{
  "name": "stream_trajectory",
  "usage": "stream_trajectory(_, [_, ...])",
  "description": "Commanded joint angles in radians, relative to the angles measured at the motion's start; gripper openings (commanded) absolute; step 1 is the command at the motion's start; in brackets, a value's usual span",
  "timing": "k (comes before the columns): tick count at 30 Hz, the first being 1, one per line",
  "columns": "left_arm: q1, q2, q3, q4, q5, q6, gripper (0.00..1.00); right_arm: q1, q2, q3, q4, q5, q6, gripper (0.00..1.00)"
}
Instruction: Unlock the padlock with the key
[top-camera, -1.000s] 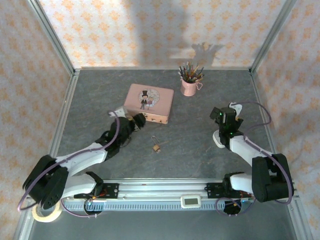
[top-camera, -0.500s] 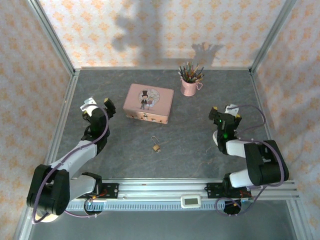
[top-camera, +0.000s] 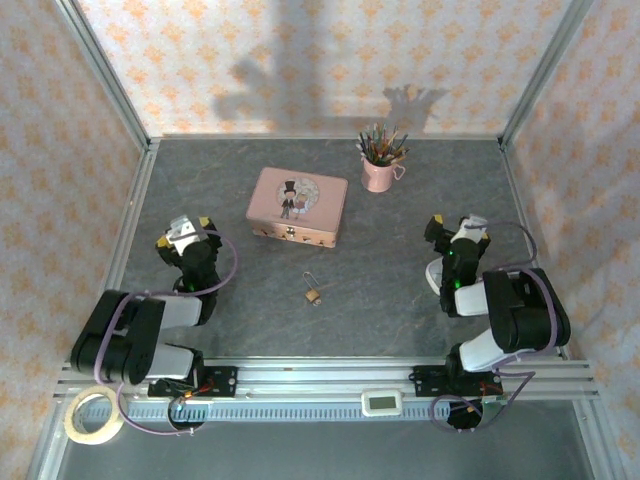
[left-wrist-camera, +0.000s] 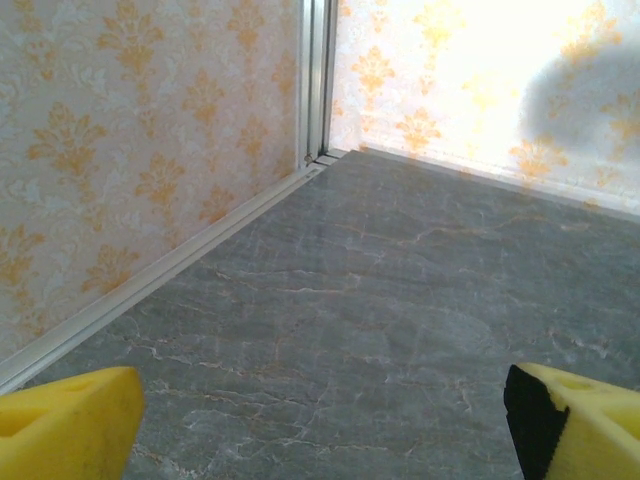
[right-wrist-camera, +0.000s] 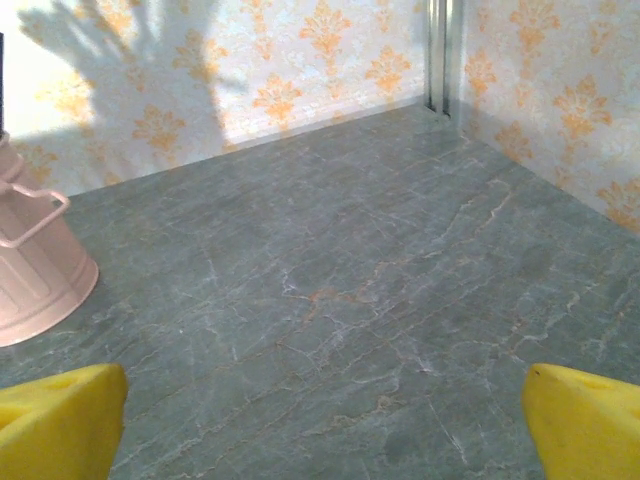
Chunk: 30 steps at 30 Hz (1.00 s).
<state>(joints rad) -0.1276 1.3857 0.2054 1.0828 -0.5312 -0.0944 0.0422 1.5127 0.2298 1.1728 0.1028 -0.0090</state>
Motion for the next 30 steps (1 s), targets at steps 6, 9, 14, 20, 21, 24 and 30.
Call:
stream_trajectory(6, [0.064, 0.159, -0.04, 0.351, 0.243, 0.072, 0.97, 0.0, 0.003, -0.011, 0.078, -0.018, -0.004, 1.0])
stream_trajectory(9, [0.067, 0.129, -0.043, 0.326, 0.267, 0.065, 0.97, 0.001, 0.004, -0.01, 0.076, -0.018, -0.004, 1.0])
stream_trajectory(14, [0.067, 0.144, -0.032, 0.324, 0.266, 0.072, 0.97, 0.001, 0.004, -0.006, 0.072, -0.028, -0.011, 1.0])
stream_trajectory(20, [0.067, 0.159, -0.038, 0.354, 0.264, 0.078, 0.97, 0.001, 0.004, -0.003, 0.065, -0.044, -0.018, 1.0])
stream_trajectory(21, [0.067, 0.161, -0.038, 0.36, 0.264, 0.081, 0.97, 0.001, 0.006, -0.002, 0.066, -0.045, -0.017, 1.0])
stream_trajectory(24, [0.067, 0.159, -0.037, 0.354, 0.262, 0.079, 0.97, 0.001, 0.006, -0.001, 0.065, -0.044, -0.017, 1.0])
stream_trajectory(30, [0.068, 0.156, -0.018, 0.324, 0.262, 0.075, 0.99, 0.002, 0.003, -0.005, 0.067, -0.046, -0.018, 1.0])
